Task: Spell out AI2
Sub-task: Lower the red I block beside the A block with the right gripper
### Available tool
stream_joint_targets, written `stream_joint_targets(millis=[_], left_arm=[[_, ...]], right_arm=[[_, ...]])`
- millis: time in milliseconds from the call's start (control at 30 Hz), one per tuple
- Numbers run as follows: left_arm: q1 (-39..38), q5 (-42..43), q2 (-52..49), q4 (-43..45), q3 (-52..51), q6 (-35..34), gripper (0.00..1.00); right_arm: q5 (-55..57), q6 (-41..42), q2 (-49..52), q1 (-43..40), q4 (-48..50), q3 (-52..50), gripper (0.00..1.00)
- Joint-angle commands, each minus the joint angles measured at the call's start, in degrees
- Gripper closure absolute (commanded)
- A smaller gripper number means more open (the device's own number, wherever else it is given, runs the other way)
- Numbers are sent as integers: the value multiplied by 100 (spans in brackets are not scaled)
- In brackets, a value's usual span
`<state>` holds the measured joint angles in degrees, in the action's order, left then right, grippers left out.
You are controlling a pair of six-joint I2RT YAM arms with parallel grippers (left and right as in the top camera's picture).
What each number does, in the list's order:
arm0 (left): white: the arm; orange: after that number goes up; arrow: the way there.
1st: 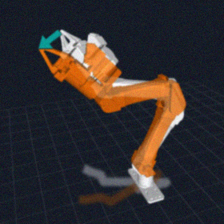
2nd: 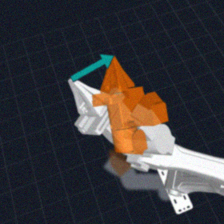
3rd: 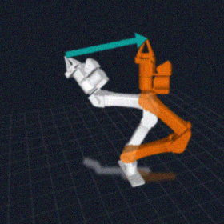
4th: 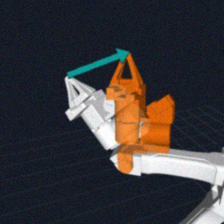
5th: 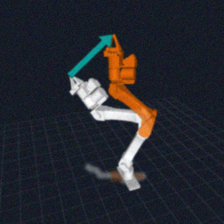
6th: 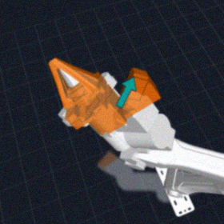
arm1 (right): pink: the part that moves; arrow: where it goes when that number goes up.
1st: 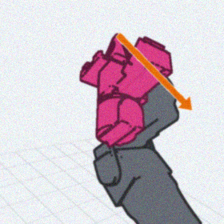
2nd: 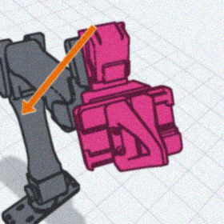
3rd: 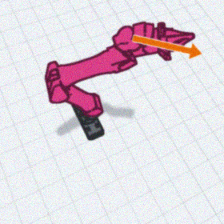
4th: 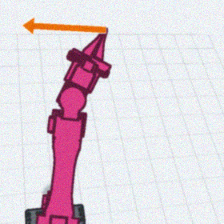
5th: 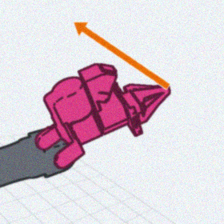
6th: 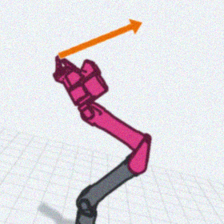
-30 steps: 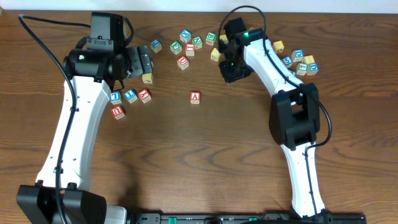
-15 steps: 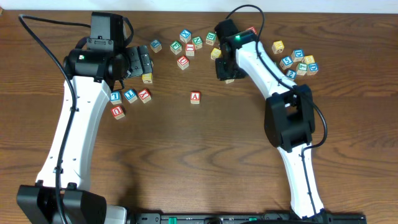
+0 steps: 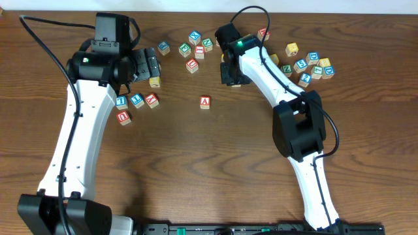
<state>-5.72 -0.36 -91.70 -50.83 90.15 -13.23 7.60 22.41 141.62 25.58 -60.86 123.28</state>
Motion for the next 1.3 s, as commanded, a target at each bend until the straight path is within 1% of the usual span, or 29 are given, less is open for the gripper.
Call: stream_joint_targets(millis=[0, 67, 167, 367, 467, 600, 700, 833, 900, 1000, 1133, 1267], left_arm=[[13, -70, 76, -15, 52, 52, 2], [13, -70, 76, -15, 52, 52, 2], [13, -68, 76, -15, 52, 52, 2], [13, -70, 76, -15, 52, 52, 2], [13, -70, 76, -15, 52, 52, 2], [13, -70, 76, -15, 52, 52, 2], [13, -70, 76, -15, 52, 52, 2], [13, -70, 76, -15, 52, 52, 2], [13, -70, 76, -15, 52, 52, 2], [13, -70, 76, -15, 52, 52, 2], [13, -70, 76, -15, 52, 52, 2], [13, -70, 76, -15, 52, 52, 2]], right_arm=[[127, 90, -190, 13, -42, -28, 80], [125, 90, -219, 13, -94, -26, 81], [24, 90, -289, 13, -177, -26, 81], [-485, 87, -581, 33, -476, -26, 82], [-782, 90, -636, 105, -741, -26, 85], [-931, 92, -619, 284, -1126, -42, 85], [-929, 92, -619, 433, -1303, -42, 81], [-898, 103, -616, 640, -1298, -42, 78], [-730, 297, -616, 715, -1281, -42, 78], [-435, 634, -612, 809, -1279, -46, 78], [-245, 769, -608, 907, -1215, -48, 81], [-59, 953, -595, 986, -1217, -61, 80]])
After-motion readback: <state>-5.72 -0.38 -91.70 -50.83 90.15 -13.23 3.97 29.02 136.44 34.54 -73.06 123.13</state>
